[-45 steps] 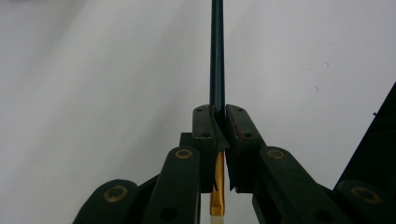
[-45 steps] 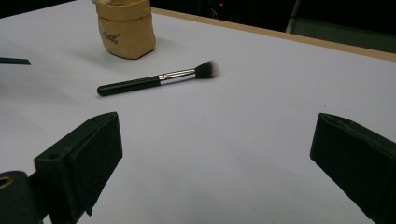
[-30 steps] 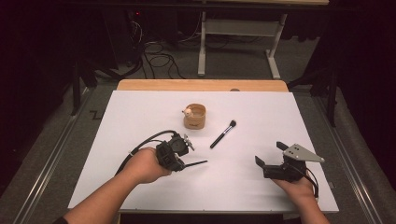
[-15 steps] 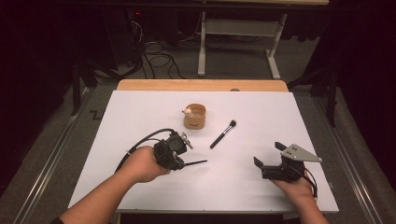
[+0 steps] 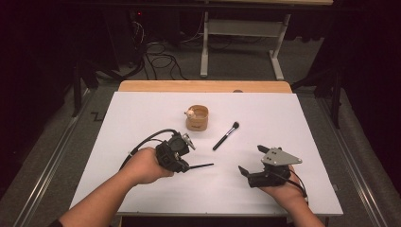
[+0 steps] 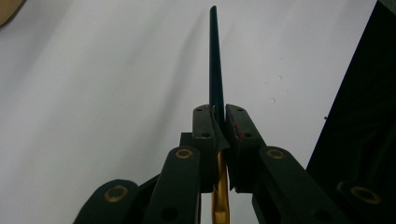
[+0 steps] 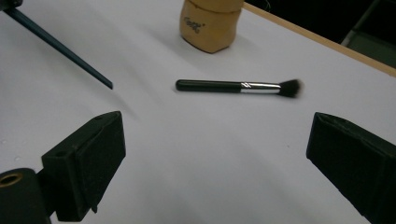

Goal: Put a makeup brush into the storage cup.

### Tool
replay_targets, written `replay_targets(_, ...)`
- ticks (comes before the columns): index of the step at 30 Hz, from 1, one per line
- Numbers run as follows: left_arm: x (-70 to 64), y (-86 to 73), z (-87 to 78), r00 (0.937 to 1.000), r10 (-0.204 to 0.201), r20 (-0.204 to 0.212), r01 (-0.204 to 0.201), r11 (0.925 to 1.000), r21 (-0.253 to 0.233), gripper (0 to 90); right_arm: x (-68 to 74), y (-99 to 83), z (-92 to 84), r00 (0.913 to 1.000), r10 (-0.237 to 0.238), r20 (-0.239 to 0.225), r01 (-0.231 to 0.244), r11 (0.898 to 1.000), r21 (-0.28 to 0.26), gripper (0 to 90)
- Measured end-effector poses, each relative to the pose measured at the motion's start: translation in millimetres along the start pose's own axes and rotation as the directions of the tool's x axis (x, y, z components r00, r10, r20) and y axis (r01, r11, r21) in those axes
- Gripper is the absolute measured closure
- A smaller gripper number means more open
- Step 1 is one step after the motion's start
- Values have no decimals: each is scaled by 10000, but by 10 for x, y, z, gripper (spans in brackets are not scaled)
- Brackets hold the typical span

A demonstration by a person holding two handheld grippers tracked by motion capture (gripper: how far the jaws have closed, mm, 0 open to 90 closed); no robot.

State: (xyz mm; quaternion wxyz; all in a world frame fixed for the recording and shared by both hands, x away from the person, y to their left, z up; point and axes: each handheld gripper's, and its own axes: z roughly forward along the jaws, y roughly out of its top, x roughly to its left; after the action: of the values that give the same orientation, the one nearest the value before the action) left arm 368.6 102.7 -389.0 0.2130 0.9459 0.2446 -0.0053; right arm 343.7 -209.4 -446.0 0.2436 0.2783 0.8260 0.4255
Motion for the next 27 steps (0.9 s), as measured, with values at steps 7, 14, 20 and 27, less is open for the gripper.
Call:
replay_targets(7, 4, -6, -25, 9999, -66, 114, 67, 9999, -154, 835, 164, 189, 156, 9977, -574, -349, 574, 9983, 14, 111)
replay_targets(14, -4, -10, -45, 9997, -52, 239, 57, 9998, -199, 836, 317, 292, 298, 9863, -1472, -749, 1488, 9887, 167, 162)
replay_targets(20, -11, -9, -45, 9995, -86, 313, 94, 9996, -258, 836, 416, 320, 388, 9690, -2228, -1068, 2286, 9725, 453, 189)
replay_targets(27, -9, -2, -45, 9992, -59, 390, 71, 9995, -306, 835, 500, 340, 456, 9577, -2550, -1335, 2648, 9624, 614, 223)
